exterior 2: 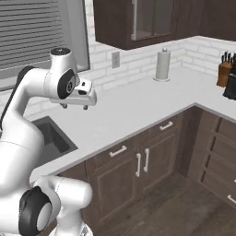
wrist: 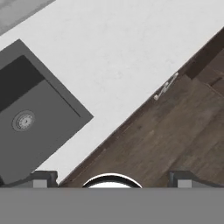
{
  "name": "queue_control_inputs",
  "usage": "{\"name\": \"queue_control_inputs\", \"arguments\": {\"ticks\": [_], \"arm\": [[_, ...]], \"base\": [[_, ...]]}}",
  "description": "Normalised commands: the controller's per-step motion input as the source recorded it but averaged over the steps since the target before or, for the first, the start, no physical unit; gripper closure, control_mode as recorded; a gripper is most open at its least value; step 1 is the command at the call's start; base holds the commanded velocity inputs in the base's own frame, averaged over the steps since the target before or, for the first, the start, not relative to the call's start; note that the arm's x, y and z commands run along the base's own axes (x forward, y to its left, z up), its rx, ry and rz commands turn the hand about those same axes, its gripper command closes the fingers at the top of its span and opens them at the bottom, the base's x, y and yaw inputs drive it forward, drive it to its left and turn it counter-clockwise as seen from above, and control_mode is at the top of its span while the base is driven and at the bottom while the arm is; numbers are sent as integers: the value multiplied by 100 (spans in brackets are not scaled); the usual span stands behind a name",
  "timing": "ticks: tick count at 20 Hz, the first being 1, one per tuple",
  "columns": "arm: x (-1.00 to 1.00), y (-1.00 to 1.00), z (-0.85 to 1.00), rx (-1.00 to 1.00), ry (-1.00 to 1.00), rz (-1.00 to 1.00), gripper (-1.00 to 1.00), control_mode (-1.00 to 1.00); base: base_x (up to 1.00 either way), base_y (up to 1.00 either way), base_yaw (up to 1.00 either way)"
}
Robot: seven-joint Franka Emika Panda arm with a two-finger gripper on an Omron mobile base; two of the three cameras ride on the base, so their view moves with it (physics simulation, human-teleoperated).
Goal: Take a straw from the drawer in front and place it inside the glass cup on the dining counter.
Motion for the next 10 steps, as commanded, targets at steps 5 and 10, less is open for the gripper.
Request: {"name": "queue_control_inputs", "arguments": {"ticks": [5,10], "arm": [[0,0,0,0,0,0,-100,100],[-11,-36,-74,21,-4,0,-100,-100]], "base": [[11,53,-20],[0,0,0]]}}
